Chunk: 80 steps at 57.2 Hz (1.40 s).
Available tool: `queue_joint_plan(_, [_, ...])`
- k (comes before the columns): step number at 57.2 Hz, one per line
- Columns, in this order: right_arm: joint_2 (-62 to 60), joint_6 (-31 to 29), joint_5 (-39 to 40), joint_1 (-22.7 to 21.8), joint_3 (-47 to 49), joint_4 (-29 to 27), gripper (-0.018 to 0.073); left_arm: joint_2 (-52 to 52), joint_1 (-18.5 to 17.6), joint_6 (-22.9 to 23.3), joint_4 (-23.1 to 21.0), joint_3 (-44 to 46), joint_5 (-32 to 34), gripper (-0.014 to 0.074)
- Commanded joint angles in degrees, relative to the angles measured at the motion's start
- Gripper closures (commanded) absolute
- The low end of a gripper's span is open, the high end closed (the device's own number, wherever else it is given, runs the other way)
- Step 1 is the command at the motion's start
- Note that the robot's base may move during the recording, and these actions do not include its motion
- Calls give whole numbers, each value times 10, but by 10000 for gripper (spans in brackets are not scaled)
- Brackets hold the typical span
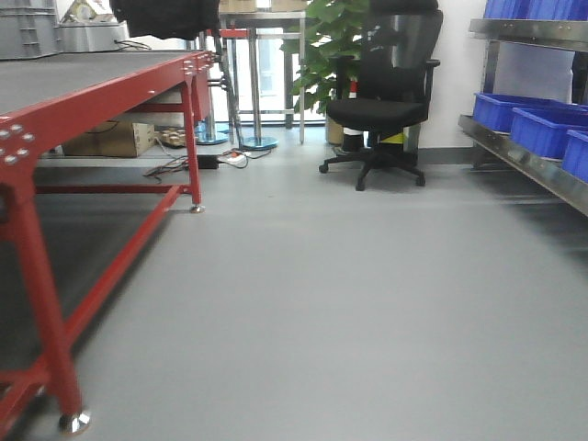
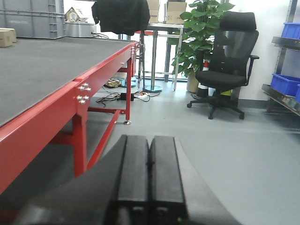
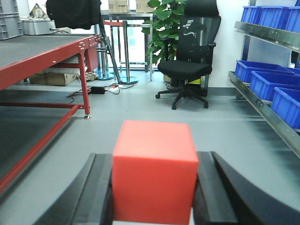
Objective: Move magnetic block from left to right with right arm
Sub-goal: 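Drive the base away from the table holding the cube in the right gripper, then drive the base past the office chair toward the other table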
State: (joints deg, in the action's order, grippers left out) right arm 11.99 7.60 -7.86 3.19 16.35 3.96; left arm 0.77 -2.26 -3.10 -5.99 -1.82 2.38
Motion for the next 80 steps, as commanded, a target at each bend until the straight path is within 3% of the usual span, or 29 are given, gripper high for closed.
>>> queue_joint_plan(1, [9,-3,50,-5,18,6,267,3,-2,1,-3,-4,51,722])
queue_joint_plan(80, [9,-3,50,-5,18,6,267,3,-2,1,-3,-4,51,722])
